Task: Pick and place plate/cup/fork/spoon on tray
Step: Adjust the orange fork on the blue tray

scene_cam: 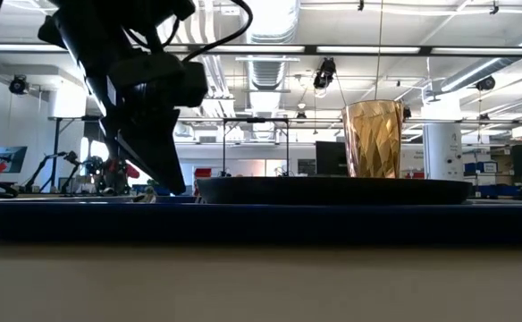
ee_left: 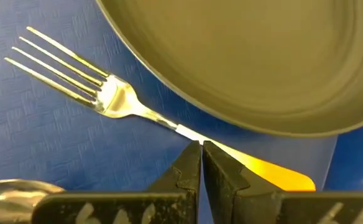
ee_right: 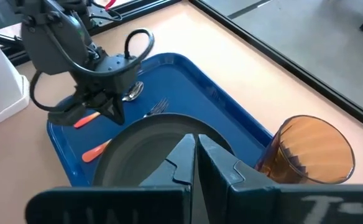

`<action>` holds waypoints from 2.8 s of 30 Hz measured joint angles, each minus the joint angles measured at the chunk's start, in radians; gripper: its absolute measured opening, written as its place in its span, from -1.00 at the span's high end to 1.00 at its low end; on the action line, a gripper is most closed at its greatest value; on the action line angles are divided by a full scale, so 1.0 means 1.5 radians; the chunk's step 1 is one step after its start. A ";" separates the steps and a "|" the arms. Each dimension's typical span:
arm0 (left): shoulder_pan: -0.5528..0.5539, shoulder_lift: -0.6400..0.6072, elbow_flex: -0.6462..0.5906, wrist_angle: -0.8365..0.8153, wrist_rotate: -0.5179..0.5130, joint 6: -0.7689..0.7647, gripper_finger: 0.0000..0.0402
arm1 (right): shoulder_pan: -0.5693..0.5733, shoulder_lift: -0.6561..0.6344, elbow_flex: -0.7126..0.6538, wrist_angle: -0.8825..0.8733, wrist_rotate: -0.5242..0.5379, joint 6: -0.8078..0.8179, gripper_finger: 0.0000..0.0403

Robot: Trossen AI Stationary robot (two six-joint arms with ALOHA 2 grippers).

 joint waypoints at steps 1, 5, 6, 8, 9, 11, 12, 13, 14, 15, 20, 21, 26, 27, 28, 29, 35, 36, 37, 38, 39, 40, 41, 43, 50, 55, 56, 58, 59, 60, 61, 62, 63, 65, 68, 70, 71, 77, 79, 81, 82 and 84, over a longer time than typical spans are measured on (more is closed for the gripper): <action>0.001 0.001 0.000 0.003 0.002 0.001 1.00 | 0.000 0.000 0.000 0.000 0.000 0.000 0.96; 0.004 0.005 -0.001 0.021 0.005 0.010 1.00 | 0.000 0.000 0.000 0.002 0.000 0.000 0.96; 0.004 0.005 -0.001 0.030 0.005 0.015 1.00 | 0.000 0.000 0.000 0.003 0.000 0.000 0.96; 0.006 0.005 -0.001 0.039 0.005 0.019 1.00 | 0.000 0.000 0.000 0.003 0.000 0.000 0.96; 0.008 0.005 -0.001 0.039 0.007 0.019 1.00 | 0.000 0.000 0.000 0.003 0.000 0.000 0.96; 0.012 0.007 -0.001 0.041 0.010 0.019 1.00 | 0.000 0.000 0.000 0.005 0.000 0.000 0.96; 0.015 0.009 -0.002 0.041 0.010 0.020 1.00 | 0.000 0.000 0.000 0.005 0.000 0.000 0.96; 0.017 0.011 -0.002 0.040 0.010 0.022 1.00 | 0.000 0.000 0.000 0.006 0.000 0.000 0.96; 0.020 0.015 -0.002 0.041 0.011 0.028 1.00 | 0.000 0.000 0.000 0.006 0.000 0.000 0.96; 0.022 0.019 -0.002 0.042 0.013 0.031 1.00 | 0.000 0.000 0.000 0.008 0.000 0.000 0.96; 0.026 0.036 -0.003 0.046 0.023 0.033 1.00 | 0.000 0.000 0.000 0.010 0.000 0.000 0.96; 0.026 0.038 -0.003 0.052 0.023 0.035 1.00 | 0.000 0.000 0.000 0.011 0.000 0.000 0.96; 0.026 0.039 -0.003 0.064 0.027 0.037 1.00 | 0.000 0.000 0.000 0.011 0.001 0.000 0.96; 0.026 0.039 -0.003 0.063 0.027 0.037 1.00 | 0.000 0.000 0.000 0.011 0.001 0.000 0.96; 0.026 0.039 -0.003 0.063 0.027 0.037 1.00 | 0.000 0.000 0.000 0.011 0.001 0.000 0.96; 0.026 0.039 -0.003 0.062 0.027 0.037 1.00 | 0.000 0.000 0.000 0.012 0.001 0.000 0.96; 0.030 0.039 -0.009 0.052 0.027 0.034 1.00 | 0.000 0.000 0.000 0.013 0.001 0.000 0.96; 0.030 0.038 -0.012 0.053 0.027 0.032 1.00 | 0.000 0.000 0.000 0.015 0.001 0.000 0.96; 0.031 0.038 -0.013 0.051 0.027 0.031 1.00 | 0.000 0.000 0.000 0.016 0.001 0.000 0.96; 0.031 0.038 -0.014 0.045 0.027 0.030 1.00 | 0.000 0.000 0.000 0.017 0.001 0.000 0.96; 0.031 0.037 -0.016 0.037 0.027 0.025 1.00 | 0.000 0.000 0.000 0.019 0.001 0.000 0.96; 0.031 0.036 -0.018 0.029 0.027 0.016 1.00 | 0.000 0.000 0.000 0.021 0.001 0.000 0.96; 0.031 0.035 -0.022 0.027 0.028 0.013 1.00 | 0.000 0.000 0.000 0.021 0.001 -0.001 0.96; 0.031 0.034 -0.028 0.022 0.034 0.006 1.00 | 0.000 0.000 0.000 0.021 0.001 -0.001 0.96; 0.030 0.030 -0.035 0.014 0.045 -0.024 1.00 | 0.000 0.000 0.000 0.021 0.001 -0.002 0.96; 0.026 0.027 -0.038 0.002 0.054 -0.045 1.00 | 0.000 0.000 0.000 0.020 0.001 -0.002 0.96; 0.024 0.027 -0.040 0.000 0.054 -0.053 1.00 | 0.000 0.000 0.000 0.020 0.001 -0.002 0.96; 0.020 0.025 -0.044 -0.009 0.059 -0.059 1.00 | 0.000 0.000 0.000 0.020 0.000 -0.002 0.96; 0.016 0.025 -0.044 -0.014 0.058 -0.068 1.00 | 0.000 0.000 0.000 0.020 0.000 -0.002 0.96; 0.013 0.023 -0.044 -0.023 0.058 -0.074 1.00 | 0.000 0.000 0.000 0.020 -0.001 -0.002 0.96; 0.010 0.023 -0.044 -0.026 0.057 -0.075 1.00 | 0.000 0.000 0.000 0.020 -0.002 -0.002 0.96; 0.007 0.022 -0.044 -0.025 0.051 -0.075 1.00 | 0.000 0.000 0.000 0.020 -0.003 -0.003 0.96; 0.003 0.019 -0.044 -0.024 0.041 -0.075 1.00 | 0.000 0.000 0.000 0.020 -0.003 -0.005 0.96; 0.001 0.015 -0.040 -0.028 0.026 -0.073 1.00 | 0.000 0.000 0.000 0.020 -0.003 -0.008 0.96; 0.001 0.006 -0.028 -0.030 -0.005 -0.044 1.00 | 0.000 0.000 0.000 0.020 -0.004 -0.012 0.96; 0.004 -0.003 -0.011 -0.021 -0.038 -0.019 1.00 | 0.000 0.000 0.000 0.020 -0.005 -0.013 0.96; 0.007 -0.009 -0.002 -0.016 -0.051 -0.004 1.00 | 0.000 0.000 0.000 0.020 -0.005 -0.013 0.96; 0.053 -0.019 0.012 -0.013 -0.047 0.036 1.00 | 0.000 0.000 0.000 0.020 -0.005 -0.013 0.96; 0.078 -0.018 0.002 -0.010 -0.023 0.041 1.00 | 0.000 0.000 0.000 0.020 -0.005 -0.013 0.96; 0.096 -0.016 -0.006 -0.018 -0.017 0.058 1.00 | 0.000 0.000 0.000 0.021 -0.005 -0.013 0.96; 0.103 -0.015 -0.007 -0.021 -0.014 0.072 1.00 | 0.000 0.000 0.000 0.021 -0.005 -0.013 0.96; 0.117 -0.016 -0.007 -0.011 -0.013 0.097 1.00 | 0.000 0.000 0.000 0.022 -0.005 -0.013 0.96</action>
